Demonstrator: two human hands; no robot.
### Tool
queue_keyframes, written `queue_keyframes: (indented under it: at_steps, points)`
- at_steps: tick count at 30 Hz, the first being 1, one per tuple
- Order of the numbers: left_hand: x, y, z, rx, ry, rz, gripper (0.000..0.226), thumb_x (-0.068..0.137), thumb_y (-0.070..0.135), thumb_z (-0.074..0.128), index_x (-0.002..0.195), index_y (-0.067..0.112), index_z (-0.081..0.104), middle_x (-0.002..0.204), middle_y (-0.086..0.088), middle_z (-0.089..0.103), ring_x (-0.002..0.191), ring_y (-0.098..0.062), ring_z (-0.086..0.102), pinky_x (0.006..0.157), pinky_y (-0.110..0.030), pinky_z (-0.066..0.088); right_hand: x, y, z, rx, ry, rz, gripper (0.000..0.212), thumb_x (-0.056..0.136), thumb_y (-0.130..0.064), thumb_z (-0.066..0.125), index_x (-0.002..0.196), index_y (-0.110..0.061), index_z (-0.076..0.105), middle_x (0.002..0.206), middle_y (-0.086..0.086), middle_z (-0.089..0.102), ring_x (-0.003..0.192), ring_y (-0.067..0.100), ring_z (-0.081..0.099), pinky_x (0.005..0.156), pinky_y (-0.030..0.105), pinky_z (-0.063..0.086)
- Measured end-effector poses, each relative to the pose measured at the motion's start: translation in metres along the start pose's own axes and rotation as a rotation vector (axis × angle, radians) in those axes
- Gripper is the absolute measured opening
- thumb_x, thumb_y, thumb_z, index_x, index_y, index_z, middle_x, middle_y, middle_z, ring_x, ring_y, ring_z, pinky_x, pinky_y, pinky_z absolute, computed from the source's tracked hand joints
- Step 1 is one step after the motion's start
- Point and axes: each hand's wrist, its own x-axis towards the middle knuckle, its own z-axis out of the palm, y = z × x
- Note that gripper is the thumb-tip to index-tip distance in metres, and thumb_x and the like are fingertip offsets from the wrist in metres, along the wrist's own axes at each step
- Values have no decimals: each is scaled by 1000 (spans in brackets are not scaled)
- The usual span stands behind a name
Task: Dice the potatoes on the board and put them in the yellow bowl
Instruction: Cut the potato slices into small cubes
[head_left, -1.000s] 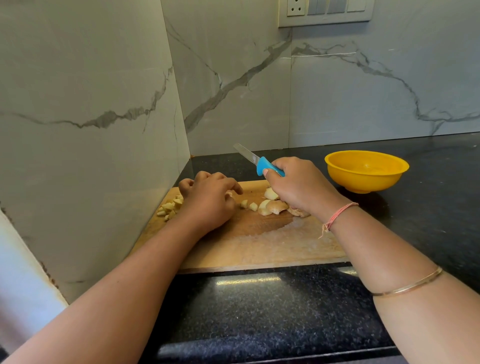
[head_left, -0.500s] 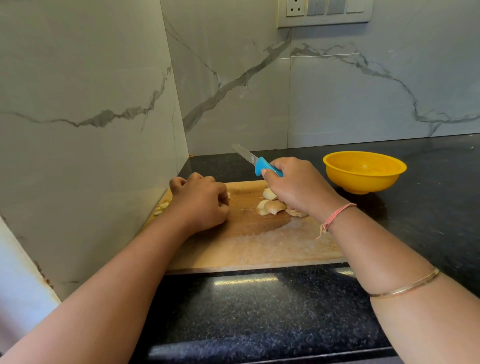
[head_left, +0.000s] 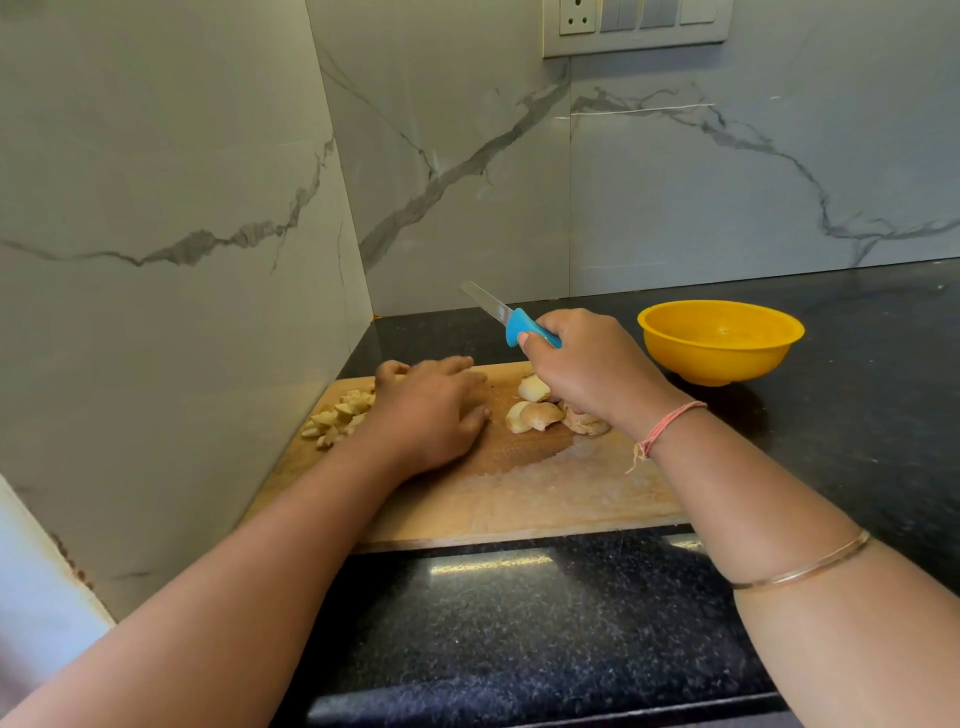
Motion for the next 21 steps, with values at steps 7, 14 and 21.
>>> queue_keyframes:
  at_steps: [7,14,21]
  points:
    - [3,-8,2,50,-50,-24,36,103,33,32,130,30,55,136,13,54,127,-11,44,112,-41,13,-1,1,0,-3,2,0,28,98,-32,43,109,-13,61,89,2,60,75,12,55,55,18,38]
    - [-1,-28,-2,32,-72,-44,34,102,33,37,132,35,54,140,18,49,135,-6,35,113,-41,11,-1,2,0,7,12,6,29,98,-33,43,110,-14,61,90,1,59,75,12,55,56,17,41]
    - [-11,-42,-11,-84,-109,-47,33,101,33,43,131,35,55,141,20,46,141,-7,26,112,-38,20,-1,1,0,4,7,3,29,98,-33,43,111,-13,61,90,0,58,78,12,55,54,17,36]
